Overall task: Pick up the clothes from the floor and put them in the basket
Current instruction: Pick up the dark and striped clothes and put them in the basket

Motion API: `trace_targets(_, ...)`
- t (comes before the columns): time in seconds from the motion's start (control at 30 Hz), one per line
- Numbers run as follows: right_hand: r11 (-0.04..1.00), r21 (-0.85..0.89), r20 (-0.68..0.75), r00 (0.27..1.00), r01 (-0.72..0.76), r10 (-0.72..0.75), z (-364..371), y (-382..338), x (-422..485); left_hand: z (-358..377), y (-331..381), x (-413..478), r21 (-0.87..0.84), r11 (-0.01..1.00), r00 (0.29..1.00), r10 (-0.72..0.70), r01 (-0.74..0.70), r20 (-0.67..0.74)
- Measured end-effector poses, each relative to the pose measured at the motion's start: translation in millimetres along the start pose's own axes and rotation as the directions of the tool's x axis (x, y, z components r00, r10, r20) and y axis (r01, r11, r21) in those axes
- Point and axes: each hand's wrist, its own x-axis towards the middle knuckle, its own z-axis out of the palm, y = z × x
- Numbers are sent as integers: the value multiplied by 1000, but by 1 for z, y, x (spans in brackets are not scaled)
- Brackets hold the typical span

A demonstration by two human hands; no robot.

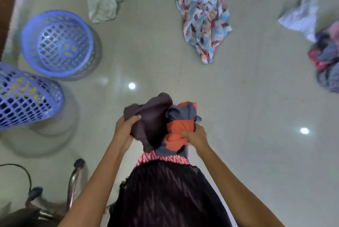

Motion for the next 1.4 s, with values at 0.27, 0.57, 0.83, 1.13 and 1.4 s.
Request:
trace_targets(0.27, 977, -48, 101, 974, 208, -203, 67, -98, -79, -66, 81, -63, -420, 905, 994, 93, -62, 54)
trace_targets(0.57, 894, 46, 333, 837, 446, -435, 178, -234, -139, -178, 209, -108, -691, 575, 882, 424, -437, -206)
trace_targets(0.83, 851, 181, 542, 672, 493, -505, 301, -365, -173, -299, 333, -155, -644, 228, 655, 502, -730, -565)
trace_targets(1.13, 828, 171, 705, 521, 533, -481, 425, -471, -198, -409, 402, -141, -516, 103, 514, 373, -850, -772)
trace_targets(1.4, 836, 123, 776, 473, 535, -417, 514, -493, -204, -475, 389, -54, -598, 208, 631, 173, -774, -756)
